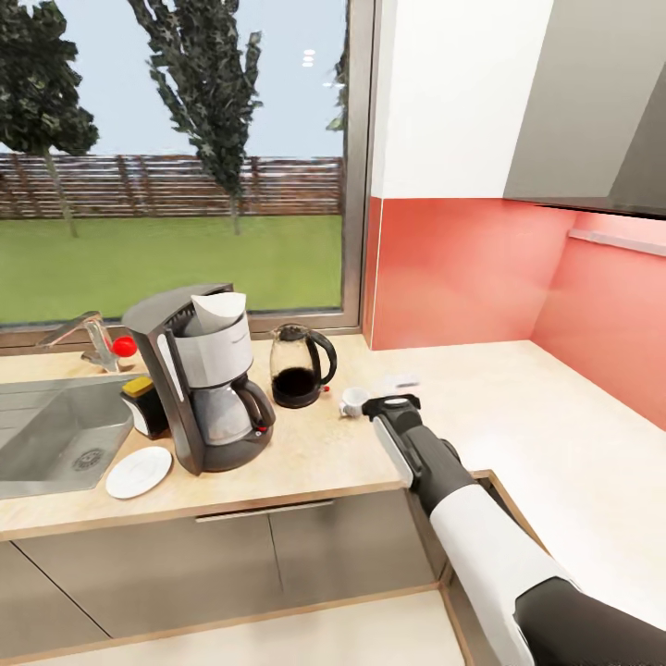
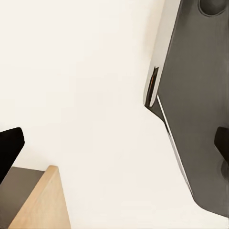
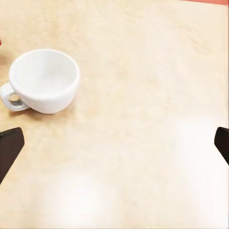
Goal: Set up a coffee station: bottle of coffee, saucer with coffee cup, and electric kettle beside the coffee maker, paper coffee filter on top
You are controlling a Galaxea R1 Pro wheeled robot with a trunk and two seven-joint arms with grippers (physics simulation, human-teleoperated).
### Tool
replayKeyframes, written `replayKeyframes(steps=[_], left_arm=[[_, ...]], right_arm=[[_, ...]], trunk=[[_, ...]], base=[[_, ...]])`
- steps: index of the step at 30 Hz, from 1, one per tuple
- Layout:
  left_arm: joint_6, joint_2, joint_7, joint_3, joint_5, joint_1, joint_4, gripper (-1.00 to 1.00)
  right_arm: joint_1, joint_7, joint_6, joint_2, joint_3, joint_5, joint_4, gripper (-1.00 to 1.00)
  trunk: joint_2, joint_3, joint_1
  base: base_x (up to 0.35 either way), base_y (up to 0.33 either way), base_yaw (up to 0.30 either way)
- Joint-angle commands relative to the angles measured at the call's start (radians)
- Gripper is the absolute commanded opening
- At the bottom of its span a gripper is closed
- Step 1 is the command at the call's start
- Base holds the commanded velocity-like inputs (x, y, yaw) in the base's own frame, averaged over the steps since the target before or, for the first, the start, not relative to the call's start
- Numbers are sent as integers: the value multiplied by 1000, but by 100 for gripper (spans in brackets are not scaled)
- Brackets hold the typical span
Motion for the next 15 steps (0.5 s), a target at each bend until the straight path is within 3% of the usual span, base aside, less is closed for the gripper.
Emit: replayKeyframes(steps=[1, 15], left_arm=[[0, 0, 2, 6, -4, -1, 0, 100], [1, 2, 5, 7, -2, 1, 2, 100]], right_arm=[[-1, -11, 7, -1, 0, -11, -4, 100], [-1, -11, 10, -4, -5, -9, -2, 100]], trunk=[[-2, -2, 1], [-2, -2, 1]], base=[[121, 0, 0], [285, -65, 0]])
